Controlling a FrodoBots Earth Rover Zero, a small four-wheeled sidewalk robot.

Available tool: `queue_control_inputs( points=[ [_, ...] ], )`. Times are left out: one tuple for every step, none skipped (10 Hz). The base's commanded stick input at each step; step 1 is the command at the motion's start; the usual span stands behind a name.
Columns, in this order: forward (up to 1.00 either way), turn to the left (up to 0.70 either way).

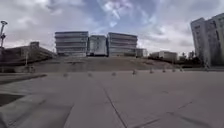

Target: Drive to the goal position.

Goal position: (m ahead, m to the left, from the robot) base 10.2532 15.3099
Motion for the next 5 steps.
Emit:
queue_control_inputs(
  points=[
    [0.70, 0.00],
    [0.70, 0.00],
    [0.70, 0.00],
    [0.70, 0.00],
    [0.70, 0.00]
  ],
)
